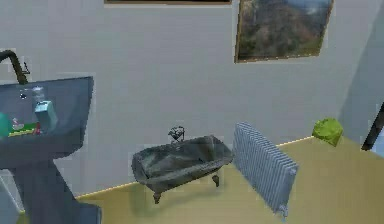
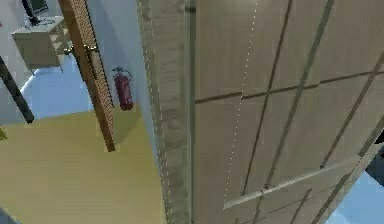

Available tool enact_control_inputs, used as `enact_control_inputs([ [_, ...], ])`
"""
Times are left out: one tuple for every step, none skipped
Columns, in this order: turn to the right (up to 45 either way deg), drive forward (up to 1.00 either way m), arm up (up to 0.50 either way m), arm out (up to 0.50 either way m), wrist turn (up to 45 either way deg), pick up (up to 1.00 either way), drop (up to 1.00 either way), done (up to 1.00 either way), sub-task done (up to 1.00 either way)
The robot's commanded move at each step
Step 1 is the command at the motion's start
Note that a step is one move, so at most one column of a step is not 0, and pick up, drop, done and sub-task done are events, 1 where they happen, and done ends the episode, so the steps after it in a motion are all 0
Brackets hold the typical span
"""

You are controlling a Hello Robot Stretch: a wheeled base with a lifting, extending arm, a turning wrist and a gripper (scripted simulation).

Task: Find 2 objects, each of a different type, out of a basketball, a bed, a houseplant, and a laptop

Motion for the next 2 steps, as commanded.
enact_control_inputs([
  [24.0, 0.00, 0.00, 0.00, 0.0, 0.00, 0.00, 0.00, 0.00],
  [0.0, 0.45, 0.00, 0.00, 0.0, 0.00, 0.00, 0.00, 0.00],
])
